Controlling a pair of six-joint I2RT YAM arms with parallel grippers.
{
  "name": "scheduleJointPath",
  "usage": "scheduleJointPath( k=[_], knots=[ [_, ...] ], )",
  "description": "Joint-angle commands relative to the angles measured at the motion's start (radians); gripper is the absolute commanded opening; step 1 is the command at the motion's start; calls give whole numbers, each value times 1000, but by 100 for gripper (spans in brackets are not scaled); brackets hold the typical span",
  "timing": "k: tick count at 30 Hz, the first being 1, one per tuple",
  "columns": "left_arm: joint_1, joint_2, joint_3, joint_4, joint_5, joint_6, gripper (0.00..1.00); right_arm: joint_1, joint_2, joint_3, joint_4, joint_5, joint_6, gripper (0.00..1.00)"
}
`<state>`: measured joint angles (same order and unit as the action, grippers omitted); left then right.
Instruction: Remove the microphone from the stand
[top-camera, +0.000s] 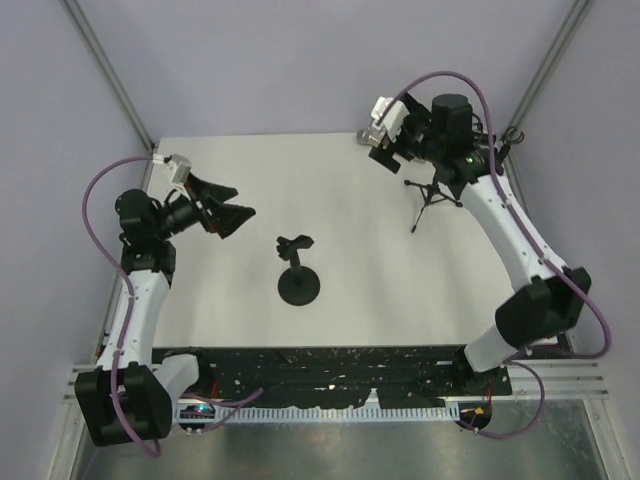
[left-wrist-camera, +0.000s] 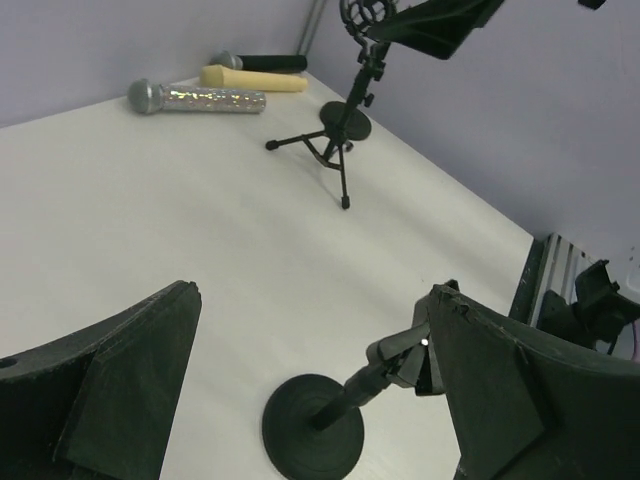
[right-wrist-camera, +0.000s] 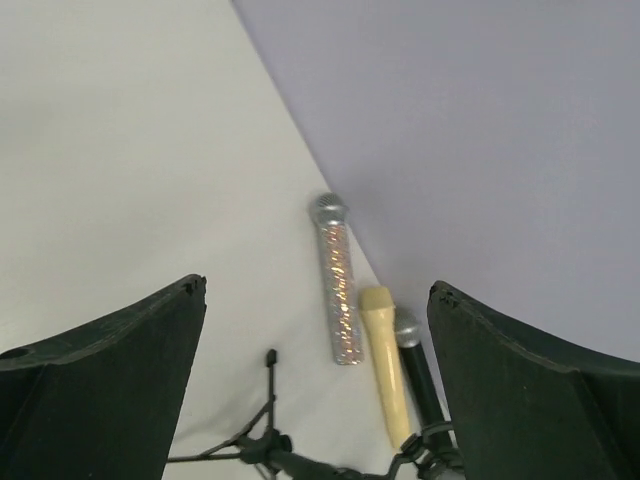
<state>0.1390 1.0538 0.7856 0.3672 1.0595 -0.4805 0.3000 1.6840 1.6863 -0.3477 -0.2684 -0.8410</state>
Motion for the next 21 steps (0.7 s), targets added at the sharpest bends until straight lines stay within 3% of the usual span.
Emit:
scheduleJointPath(
  k=[1, 7, 12, 17, 21],
  knots=[
    [-53, -80, 56, -189, 129, 216, 100, 24, -191, -232, -156, -420, 56, 95],
    [-81, -144, 27, -192, 163, 215, 100, 177, -351, -571, -30, -538, 26, 95],
    [-96, -182, 33, -324, 157, 319, 100, 266, -365, -715, 194, -603, 192, 95],
    [-96, -209, 41, -425, 157, 384, 100, 382, -274, -688, 381, -574, 296, 95],
    [-96, -235, 26, -439, 145, 399, 100, 421, -152, -575, 412, -583, 401, 95]
  ],
)
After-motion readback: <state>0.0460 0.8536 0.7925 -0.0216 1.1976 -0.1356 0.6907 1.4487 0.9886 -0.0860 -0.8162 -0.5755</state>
